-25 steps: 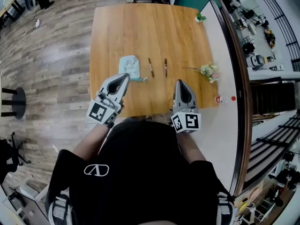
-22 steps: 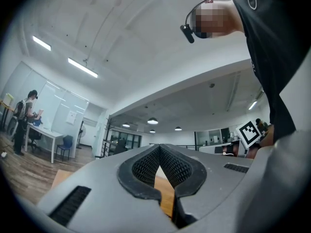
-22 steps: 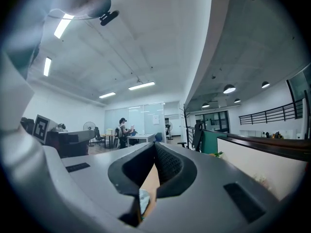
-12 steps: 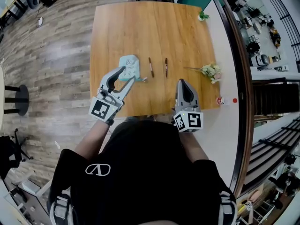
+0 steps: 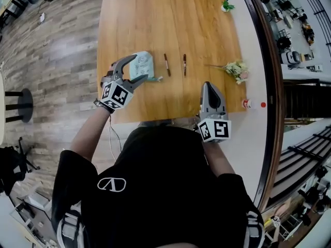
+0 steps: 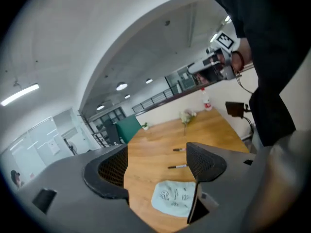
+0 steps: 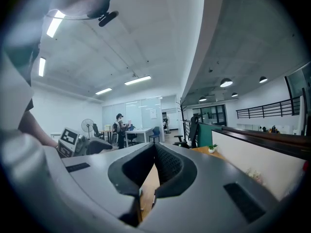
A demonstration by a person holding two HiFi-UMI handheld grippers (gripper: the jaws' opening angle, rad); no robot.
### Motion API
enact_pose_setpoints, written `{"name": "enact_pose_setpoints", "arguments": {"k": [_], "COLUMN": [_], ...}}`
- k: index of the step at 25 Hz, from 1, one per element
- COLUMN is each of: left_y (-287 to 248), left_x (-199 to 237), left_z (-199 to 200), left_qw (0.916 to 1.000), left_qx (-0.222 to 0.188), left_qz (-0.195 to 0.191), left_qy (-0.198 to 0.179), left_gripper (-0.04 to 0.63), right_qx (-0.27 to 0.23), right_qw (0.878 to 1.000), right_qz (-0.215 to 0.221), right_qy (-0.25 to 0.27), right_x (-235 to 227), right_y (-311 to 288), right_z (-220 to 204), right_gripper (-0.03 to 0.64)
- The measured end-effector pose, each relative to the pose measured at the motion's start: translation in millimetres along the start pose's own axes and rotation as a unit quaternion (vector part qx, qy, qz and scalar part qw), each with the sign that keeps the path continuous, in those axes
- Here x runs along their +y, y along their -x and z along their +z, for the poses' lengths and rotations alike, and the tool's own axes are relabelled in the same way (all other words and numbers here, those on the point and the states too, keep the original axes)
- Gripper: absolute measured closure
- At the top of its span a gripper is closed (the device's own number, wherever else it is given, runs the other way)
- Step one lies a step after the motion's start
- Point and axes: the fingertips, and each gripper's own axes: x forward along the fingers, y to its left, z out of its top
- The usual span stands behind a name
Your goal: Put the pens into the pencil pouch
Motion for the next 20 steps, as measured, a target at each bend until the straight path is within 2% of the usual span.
{"name": "enact_pose_setpoints", "arguments": {"k": [3,6,11,16,20], "left_y": [-26.7,-47.5,-77.6,-100.0,-110.7], "left_x": [-17.5,-37.7,-74.7,-103.5,-116.7], "left_z": [-48.1,-92.7,-151.2,-195.7,-218.8], "left_qw": [0.9969,0.9891,0.969,0.9475,0.9316], "left_qx": [0.053,0.1,0.166,0.216,0.241], "left_qz": [-0.052,-0.103,-0.18,-0.231,-0.265], "left_qy": [-0.025,-0.033,-0.033,-0.047,-0.062], "left_gripper": [0.244,0.244,0.244,0.245,0.249], "right_qx": [0.011,0.022,0.042,0.059,0.071], "right_qw": [1.0,1.0,0.999,0.998,0.997], "right_qz": [-0.006,-0.012,-0.027,-0.034,-0.036], "right_qy": [-0.003,-0.004,-0.006,-0.007,-0.008], "right_x": [-7.9,-13.1,-21.9,-25.1,-23.3], "right_y": [3.1,6.3,14.9,21.0,20.1], "right_z": [-8.8,-16.8,-31.0,-44.1,-52.6], "right_gripper": [0.618,0.618,0.618,0.618,0.617]}}
